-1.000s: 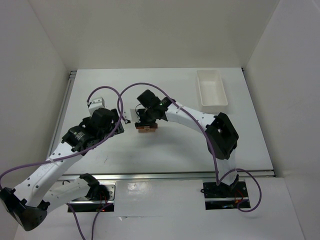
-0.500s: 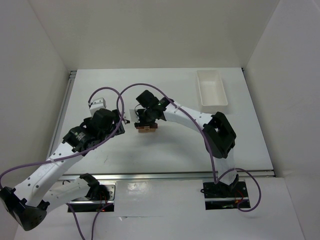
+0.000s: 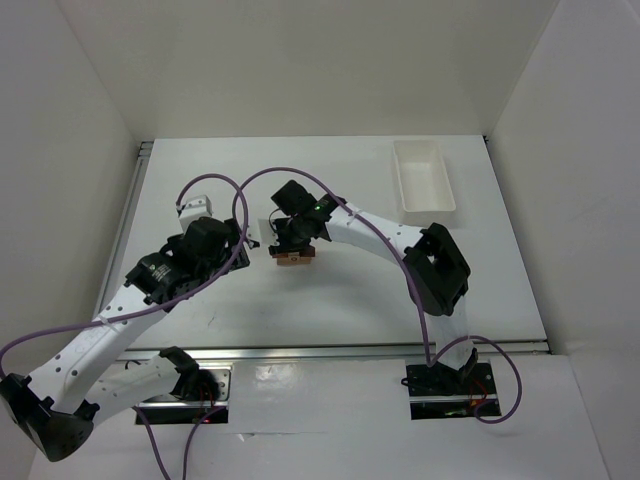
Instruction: Build the wood block tower
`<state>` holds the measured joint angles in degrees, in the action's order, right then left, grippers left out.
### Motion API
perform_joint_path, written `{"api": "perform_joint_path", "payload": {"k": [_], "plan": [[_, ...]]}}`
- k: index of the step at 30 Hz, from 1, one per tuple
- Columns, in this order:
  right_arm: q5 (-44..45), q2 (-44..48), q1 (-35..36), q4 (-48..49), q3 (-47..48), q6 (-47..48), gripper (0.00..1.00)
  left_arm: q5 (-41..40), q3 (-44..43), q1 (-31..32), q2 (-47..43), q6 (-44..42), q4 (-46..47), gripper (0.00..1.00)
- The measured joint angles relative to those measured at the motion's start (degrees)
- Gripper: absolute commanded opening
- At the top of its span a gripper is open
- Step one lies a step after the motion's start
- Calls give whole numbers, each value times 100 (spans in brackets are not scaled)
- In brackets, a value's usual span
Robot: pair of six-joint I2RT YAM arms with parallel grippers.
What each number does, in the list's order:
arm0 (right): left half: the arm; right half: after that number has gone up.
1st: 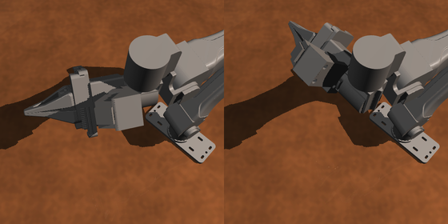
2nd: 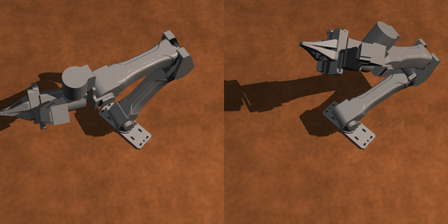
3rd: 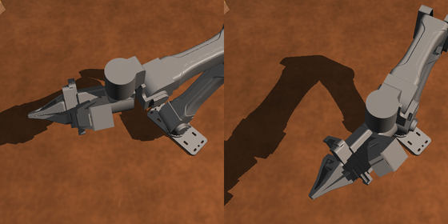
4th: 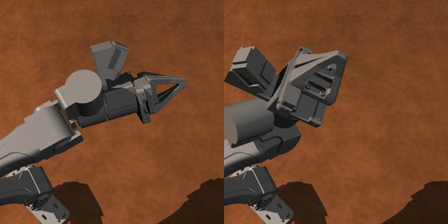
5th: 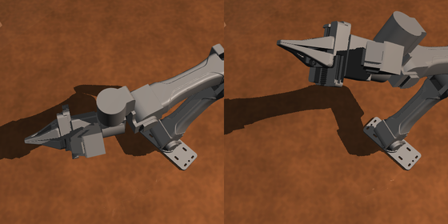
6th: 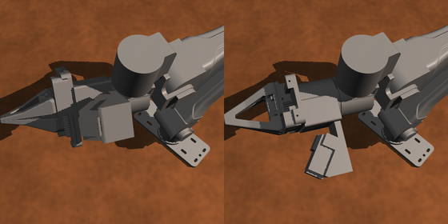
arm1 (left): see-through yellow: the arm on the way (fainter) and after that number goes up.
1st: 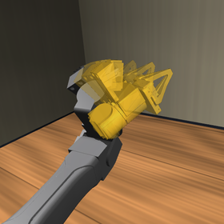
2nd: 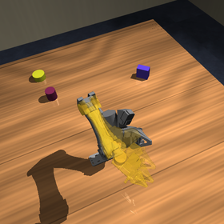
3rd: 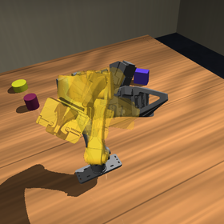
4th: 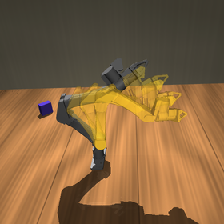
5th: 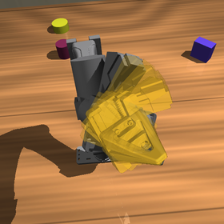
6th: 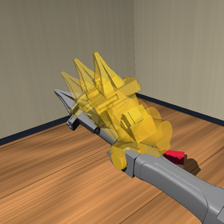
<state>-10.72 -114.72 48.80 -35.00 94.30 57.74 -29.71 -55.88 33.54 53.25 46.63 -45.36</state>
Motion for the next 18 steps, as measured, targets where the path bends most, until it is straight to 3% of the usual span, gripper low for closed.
{"api": "perform_joint_path", "payload": {"k": [3,8,18], "plan": [[2,0,0,0,0,7,19,0,0,0,0,0,-2,100],[4,0,0,-2,0,2,35,0,0,0,0,0,0,100],[7,0,0,-4,0,0,51,0,2,0,-59,0,9,100]]}}
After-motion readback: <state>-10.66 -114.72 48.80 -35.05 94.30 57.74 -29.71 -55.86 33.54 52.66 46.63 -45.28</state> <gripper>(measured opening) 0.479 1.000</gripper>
